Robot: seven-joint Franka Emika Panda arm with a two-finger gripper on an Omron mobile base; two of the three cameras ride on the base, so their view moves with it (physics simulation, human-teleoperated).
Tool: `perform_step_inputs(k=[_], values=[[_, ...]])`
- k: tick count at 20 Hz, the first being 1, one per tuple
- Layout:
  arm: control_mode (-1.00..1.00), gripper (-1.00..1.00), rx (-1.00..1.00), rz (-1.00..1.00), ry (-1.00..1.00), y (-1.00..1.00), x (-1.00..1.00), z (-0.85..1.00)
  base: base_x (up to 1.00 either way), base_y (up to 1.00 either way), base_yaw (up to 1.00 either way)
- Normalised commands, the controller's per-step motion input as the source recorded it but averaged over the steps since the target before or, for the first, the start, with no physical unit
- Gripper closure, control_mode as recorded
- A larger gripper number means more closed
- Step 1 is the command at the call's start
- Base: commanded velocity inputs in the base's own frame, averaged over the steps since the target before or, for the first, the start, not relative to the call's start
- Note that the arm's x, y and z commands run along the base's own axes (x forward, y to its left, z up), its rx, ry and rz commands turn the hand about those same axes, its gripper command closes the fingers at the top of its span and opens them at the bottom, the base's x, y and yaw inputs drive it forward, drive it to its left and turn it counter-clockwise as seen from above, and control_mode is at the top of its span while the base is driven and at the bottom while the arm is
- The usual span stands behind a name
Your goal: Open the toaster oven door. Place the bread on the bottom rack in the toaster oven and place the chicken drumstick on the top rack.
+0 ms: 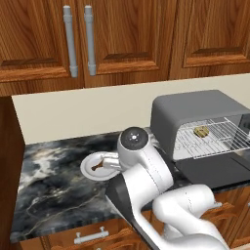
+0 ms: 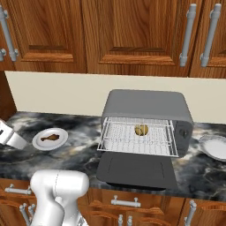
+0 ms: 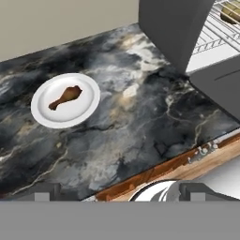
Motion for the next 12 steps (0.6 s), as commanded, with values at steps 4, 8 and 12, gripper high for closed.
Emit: perform_step_inputs(k=[4,8,12], values=[[-1.0,-1.0,0.14,-0.09,-0.04,-0.03,0.19,-0.06,0.0,0.0,0.0],[-1.0,-1.0,0.2,-0.16,-0.02,0.0,0.18,-0.09,0.0,0.0,0.0],[-1.0,-1.0,0.23,-0.16,-0.04,0.0,0.11,-0.03,0.0,0.0,0.0]])
